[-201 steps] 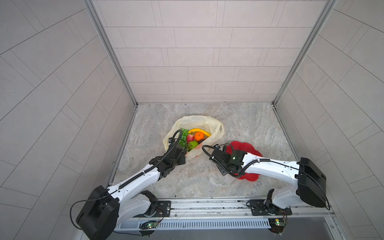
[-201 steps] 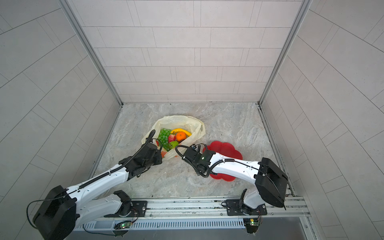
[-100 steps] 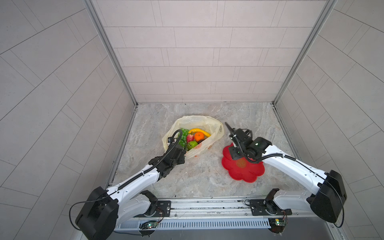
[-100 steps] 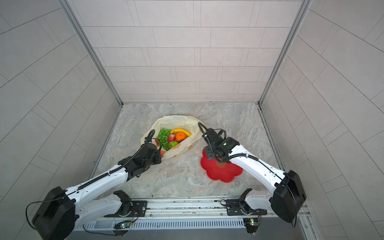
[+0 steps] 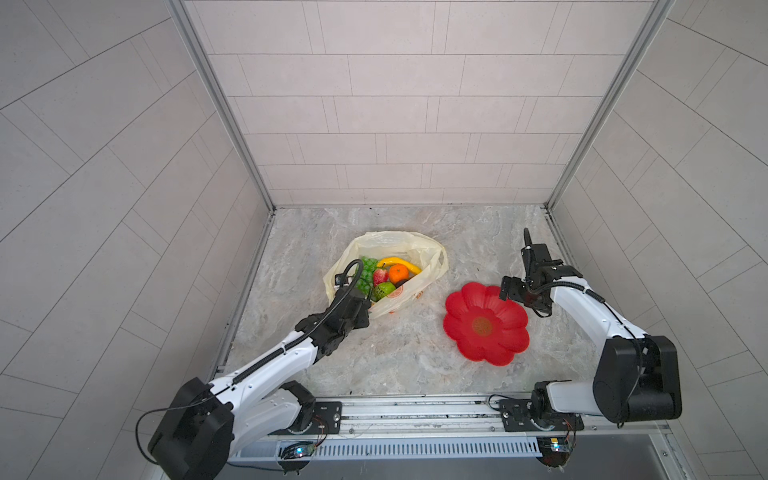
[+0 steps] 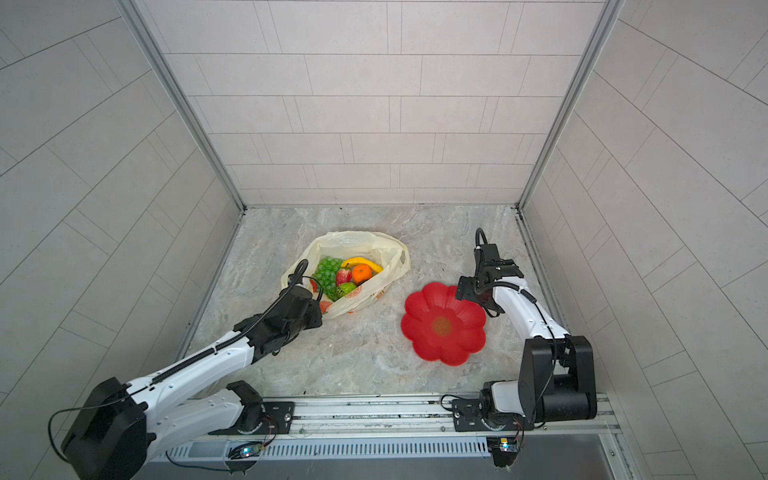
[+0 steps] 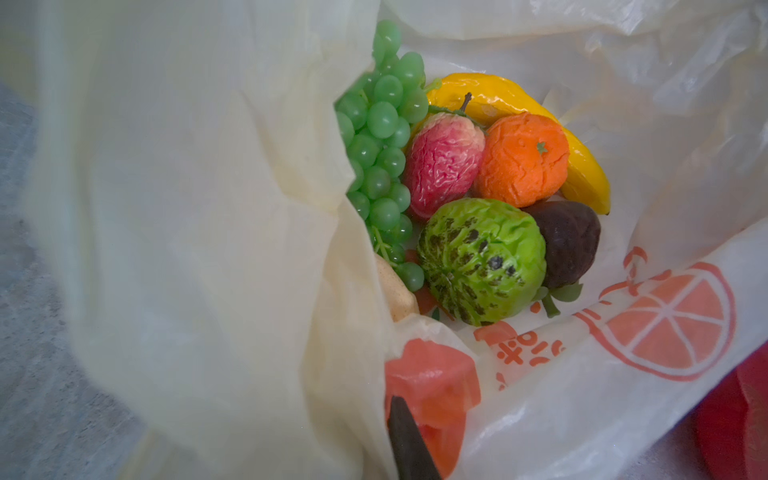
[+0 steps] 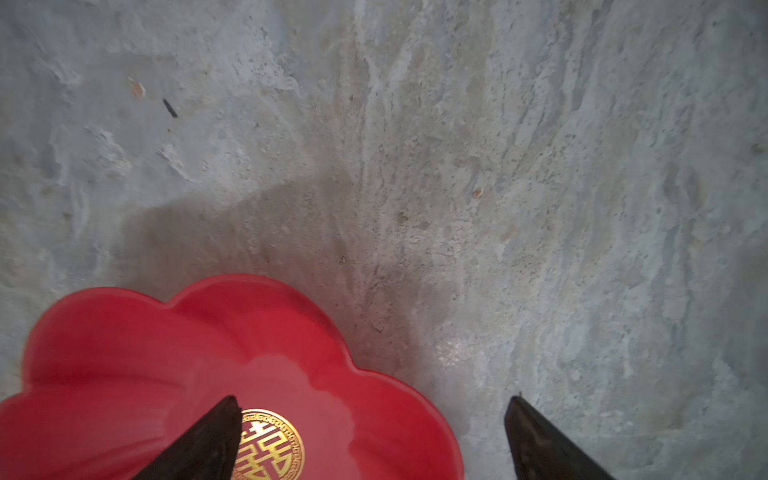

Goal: Take the fake fruits out of the plastic bag
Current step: 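Push the red flower plate with the right gripper toward the bag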

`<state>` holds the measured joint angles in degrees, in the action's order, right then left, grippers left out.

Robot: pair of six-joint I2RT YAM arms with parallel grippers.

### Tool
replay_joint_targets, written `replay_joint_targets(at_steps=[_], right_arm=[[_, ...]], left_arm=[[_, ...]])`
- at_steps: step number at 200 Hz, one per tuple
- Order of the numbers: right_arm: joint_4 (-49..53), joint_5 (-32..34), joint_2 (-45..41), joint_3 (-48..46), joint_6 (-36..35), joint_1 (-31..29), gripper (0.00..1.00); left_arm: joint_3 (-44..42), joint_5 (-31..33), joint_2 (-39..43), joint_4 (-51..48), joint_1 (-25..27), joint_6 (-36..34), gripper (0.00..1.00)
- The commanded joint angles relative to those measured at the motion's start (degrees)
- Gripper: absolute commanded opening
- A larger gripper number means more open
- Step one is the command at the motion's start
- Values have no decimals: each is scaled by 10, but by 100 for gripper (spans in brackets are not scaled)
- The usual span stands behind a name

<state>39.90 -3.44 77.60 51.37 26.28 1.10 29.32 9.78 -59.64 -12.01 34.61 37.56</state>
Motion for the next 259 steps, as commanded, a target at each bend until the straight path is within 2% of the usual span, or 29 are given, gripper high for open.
replay_joint_targets(at_steps=[1,42,67,167,220,259], right_arm=[[-20,3,6,-9,18,7,99],[-67,-48,47,-41,20,7,93],[-70,-67,68,-38,7,-25,90],[-68,-56,82,-32,2,-213,86],[-40,-27,84,-29,-17,-307,84],[-27,1,81,-37,2,-392,83]], left_arm=[[-8,19,15,-11,2,-6,20],[-4,12,2,-8,2,-7,20],[-4,17,3,-9,2,-6,20],[-1,41,-11,-11,2,-13,20],[2,50,-18,-13,2,-15,20],[7,70,-15,-25,2,-23,20]])
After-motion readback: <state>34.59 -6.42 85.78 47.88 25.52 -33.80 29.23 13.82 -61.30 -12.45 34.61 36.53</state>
